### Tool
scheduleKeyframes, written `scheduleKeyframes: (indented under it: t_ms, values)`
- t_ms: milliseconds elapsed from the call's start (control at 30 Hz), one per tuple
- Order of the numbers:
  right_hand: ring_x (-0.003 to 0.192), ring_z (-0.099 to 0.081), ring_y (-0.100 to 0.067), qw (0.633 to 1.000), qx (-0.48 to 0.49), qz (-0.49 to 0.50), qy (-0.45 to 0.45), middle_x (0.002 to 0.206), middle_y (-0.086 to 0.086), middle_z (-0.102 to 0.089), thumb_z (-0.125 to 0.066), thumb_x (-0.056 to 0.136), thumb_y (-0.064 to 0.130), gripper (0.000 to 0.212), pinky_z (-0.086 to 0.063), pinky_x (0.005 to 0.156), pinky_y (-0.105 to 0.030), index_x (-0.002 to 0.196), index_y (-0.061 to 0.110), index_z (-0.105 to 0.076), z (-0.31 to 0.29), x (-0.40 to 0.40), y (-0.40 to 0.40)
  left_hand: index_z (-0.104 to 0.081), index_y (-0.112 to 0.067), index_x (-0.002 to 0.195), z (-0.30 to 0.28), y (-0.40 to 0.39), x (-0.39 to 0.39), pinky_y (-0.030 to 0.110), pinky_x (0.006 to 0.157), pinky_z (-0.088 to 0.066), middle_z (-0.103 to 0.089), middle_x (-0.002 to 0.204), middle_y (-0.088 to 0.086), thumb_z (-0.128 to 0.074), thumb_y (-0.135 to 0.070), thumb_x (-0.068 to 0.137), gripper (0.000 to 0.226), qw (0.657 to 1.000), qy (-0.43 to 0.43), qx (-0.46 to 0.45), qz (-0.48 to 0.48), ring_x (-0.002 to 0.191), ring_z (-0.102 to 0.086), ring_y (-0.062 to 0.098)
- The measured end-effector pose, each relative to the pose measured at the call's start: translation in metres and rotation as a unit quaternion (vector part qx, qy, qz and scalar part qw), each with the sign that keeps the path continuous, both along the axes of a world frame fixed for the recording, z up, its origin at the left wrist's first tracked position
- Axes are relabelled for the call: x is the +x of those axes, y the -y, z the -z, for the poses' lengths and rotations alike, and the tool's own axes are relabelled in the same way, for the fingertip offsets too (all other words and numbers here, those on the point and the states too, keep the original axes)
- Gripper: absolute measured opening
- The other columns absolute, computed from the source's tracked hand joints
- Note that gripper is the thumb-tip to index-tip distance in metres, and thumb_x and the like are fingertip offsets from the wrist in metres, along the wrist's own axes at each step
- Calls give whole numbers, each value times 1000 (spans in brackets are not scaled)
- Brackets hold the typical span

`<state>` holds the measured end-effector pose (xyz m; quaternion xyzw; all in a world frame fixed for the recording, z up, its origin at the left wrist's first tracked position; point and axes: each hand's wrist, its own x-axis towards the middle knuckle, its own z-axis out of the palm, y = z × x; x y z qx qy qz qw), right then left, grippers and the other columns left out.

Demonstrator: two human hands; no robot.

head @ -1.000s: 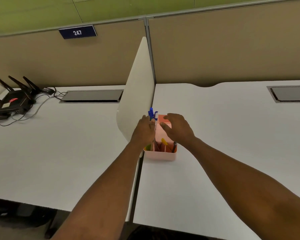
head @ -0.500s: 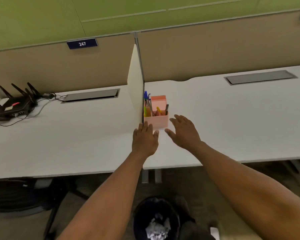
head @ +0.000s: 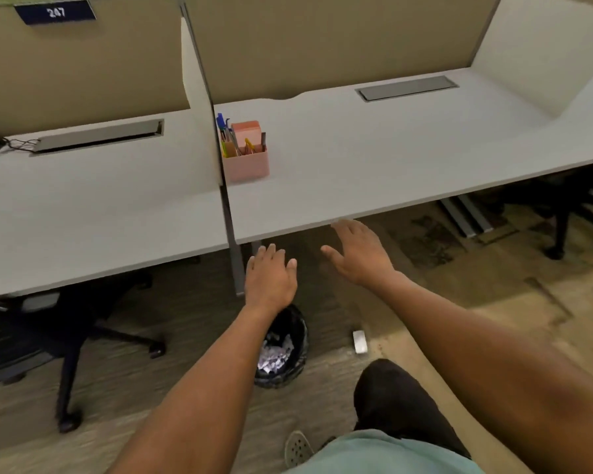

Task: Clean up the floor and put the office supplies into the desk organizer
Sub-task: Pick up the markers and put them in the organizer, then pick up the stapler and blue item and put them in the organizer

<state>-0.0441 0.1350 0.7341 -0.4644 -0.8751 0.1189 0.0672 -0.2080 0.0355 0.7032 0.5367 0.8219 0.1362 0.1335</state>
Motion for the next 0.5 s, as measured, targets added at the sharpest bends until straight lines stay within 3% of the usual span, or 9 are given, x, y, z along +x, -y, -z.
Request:
scheduleKeyframes:
  t_ms: [133,500]
  values:
    - [144,-30,-22,999,-28,32,-8,152,-3,-39,-46,95,54,62,-26,116,-40,145,20,-34,18,35,20,-45,-12,141,18,15,24,45,119,-23,-41,150,8,-39,-39,100,49,1000,4,-6,6,144,-29,26]
    - [140,-34,-23,989,-124,75,24,147,-5,-44,-45,96,51,59,-32,115,-42,144,18,-38,114,129,12,-54,-9,133,134,32,97,44,115,-29,-50,143,12,-44,-36,97,46,994,53,-90,29,137,-39,29]
